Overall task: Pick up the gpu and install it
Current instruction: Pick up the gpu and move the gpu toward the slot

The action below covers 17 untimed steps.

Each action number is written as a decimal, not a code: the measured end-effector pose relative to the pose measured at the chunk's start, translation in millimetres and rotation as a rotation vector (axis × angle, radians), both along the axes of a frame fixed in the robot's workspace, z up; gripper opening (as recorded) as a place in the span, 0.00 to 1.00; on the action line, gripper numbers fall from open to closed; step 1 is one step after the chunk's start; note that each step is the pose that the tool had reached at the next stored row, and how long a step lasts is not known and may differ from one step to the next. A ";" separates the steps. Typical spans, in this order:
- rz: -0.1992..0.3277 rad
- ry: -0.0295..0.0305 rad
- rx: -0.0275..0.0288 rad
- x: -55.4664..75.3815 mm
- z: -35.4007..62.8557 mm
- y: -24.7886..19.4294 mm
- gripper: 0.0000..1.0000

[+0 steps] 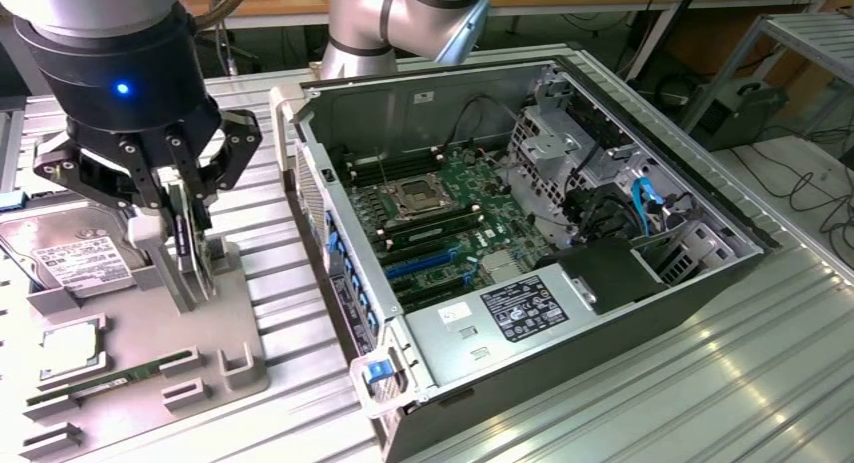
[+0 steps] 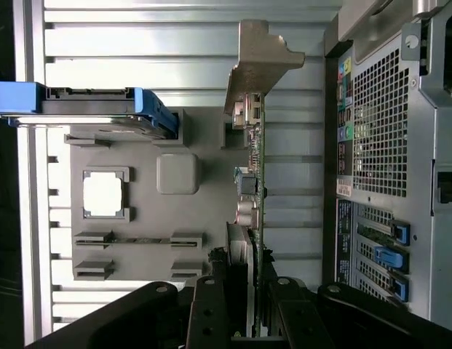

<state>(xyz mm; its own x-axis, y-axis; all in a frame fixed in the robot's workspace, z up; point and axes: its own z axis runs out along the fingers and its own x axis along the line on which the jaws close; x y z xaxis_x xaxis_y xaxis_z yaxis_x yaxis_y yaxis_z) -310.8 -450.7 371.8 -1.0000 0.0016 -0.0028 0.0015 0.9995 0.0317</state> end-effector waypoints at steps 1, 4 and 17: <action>0.000 0.0001 0.0000 0.0 1.5 0.0 0.27; 0.000 -0.0001 0.0001 0.0 7.7 0.0 0.27; 0.000 0.0000 0.0000 0.1 29.0 0.0 0.27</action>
